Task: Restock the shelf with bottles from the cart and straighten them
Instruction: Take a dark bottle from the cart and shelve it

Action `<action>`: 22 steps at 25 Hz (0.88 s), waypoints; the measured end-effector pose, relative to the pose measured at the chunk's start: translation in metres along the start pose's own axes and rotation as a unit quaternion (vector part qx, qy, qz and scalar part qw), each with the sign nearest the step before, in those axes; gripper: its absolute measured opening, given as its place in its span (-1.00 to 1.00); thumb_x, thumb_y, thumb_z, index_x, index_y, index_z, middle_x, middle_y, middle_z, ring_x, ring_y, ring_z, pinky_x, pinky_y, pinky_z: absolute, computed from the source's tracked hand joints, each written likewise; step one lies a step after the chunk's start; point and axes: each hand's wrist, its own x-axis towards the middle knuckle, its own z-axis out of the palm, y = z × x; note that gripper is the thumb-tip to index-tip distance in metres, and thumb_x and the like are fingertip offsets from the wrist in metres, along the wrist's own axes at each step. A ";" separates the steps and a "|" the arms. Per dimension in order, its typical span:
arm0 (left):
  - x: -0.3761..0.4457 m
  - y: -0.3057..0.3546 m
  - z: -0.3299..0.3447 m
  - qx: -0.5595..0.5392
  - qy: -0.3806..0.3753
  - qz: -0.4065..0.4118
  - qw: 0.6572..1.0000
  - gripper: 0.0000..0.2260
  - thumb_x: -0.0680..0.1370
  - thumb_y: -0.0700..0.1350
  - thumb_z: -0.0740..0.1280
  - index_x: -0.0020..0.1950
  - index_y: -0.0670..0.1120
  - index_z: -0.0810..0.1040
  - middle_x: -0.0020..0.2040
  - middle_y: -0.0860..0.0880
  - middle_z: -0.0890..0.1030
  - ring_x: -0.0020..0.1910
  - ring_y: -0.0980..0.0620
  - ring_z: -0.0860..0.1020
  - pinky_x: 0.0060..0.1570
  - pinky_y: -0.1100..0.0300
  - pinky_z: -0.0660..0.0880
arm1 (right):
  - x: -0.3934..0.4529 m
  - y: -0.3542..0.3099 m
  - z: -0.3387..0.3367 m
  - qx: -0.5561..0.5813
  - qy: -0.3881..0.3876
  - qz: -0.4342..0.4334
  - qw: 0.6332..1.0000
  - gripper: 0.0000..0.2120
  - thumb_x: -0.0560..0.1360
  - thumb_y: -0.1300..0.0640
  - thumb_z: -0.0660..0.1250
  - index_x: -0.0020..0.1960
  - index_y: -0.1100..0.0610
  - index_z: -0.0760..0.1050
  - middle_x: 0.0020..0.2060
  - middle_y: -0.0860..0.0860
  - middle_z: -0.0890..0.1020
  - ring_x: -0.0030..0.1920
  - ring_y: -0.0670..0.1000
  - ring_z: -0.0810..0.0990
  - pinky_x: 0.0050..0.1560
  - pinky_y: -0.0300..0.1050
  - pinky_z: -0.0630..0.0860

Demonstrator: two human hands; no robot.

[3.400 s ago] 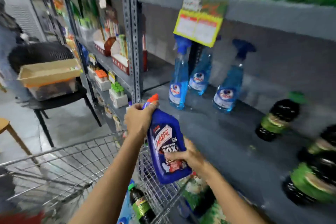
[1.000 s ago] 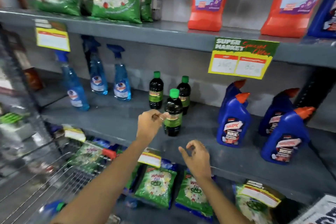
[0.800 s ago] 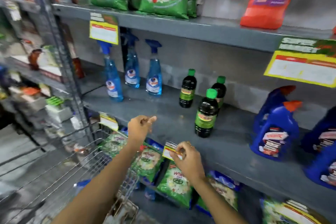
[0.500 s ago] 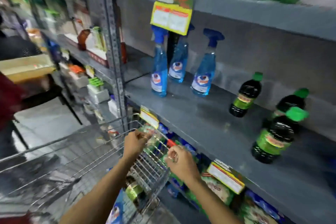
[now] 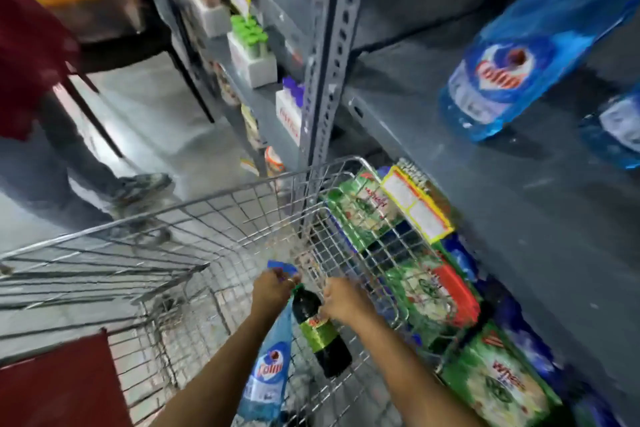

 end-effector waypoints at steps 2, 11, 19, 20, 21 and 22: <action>0.013 -0.017 0.013 0.053 -0.018 -0.030 0.998 -0.66 0.49 0.04 0.31 -0.26 -0.25 0.54 -0.26 -0.29 0.58 -0.11 -0.23 0.62 -0.05 0.02 0.50 | 0.020 0.002 0.021 -0.015 -0.044 0.032 0.998 -0.78 0.36 0.11 0.43 -0.11 0.22 0.49 -0.19 0.19 0.55 -0.02 0.17 0.59 -0.11 -0.02 0.50; 0.046 -0.028 0.055 0.136 0.010 -0.068 0.988 -0.55 0.49 0.10 0.26 -0.01 -0.32 0.51 0.01 -0.31 0.61 0.01 -0.24 0.57 -0.04 0.02 0.50 | 0.043 0.023 0.070 0.116 -0.100 0.116 0.981 -0.56 0.53 0.35 0.23 0.38 0.33 0.23 0.37 0.24 0.35 0.10 -0.06 0.40 -0.22 -0.48 0.51; 0.035 -0.015 0.035 0.015 0.064 -0.040 0.997 -0.66 0.43 0.08 0.36 -0.14 -0.22 0.50 -0.15 -0.23 0.62 -0.20 -0.13 0.52 -0.26 0.13 0.37 | 0.023 0.023 0.046 0.094 -0.083 0.180 0.976 -0.36 0.22 0.14 0.55 0.21 0.19 0.37 0.15 0.15 0.53 0.15 0.13 0.51 0.14 -0.05 0.49; 0.031 -0.007 0.029 -0.016 0.077 -0.039 0.996 -0.67 0.41 0.08 0.39 -0.16 -0.20 0.50 -0.18 -0.20 0.60 -0.22 -0.10 0.50 -0.27 0.15 0.36 | 0.019 0.019 0.039 0.103 -0.068 0.176 0.977 -0.39 0.19 0.11 0.55 0.17 0.18 0.41 0.12 0.14 0.55 0.11 0.12 0.53 0.10 -0.06 0.51; 0.027 0.003 0.022 -0.049 0.089 -0.038 0.994 -0.68 0.39 0.09 0.41 -0.17 -0.17 0.50 -0.20 -0.16 0.58 -0.23 -0.08 0.49 -0.28 0.17 0.36 | 0.015 0.017 0.033 0.114 -0.051 0.170 0.977 -0.42 0.17 0.09 0.55 0.13 0.16 0.45 0.08 0.13 0.58 0.07 0.11 0.55 0.08 -0.07 0.54; 0.021 0.015 0.015 -0.076 0.103 -0.034 0.991 -0.69 0.36 0.09 0.44 -0.19 -0.14 0.49 -0.22 -0.12 0.57 -0.23 -0.06 0.49 -0.30 0.19 0.35 | 0.008 0.013 0.024 0.128 -0.036 0.163 0.978 -0.46 0.14 0.08 0.55 0.08 0.14 0.50 0.03 0.11 0.61 0.02 0.10 0.58 0.06 -0.07 0.56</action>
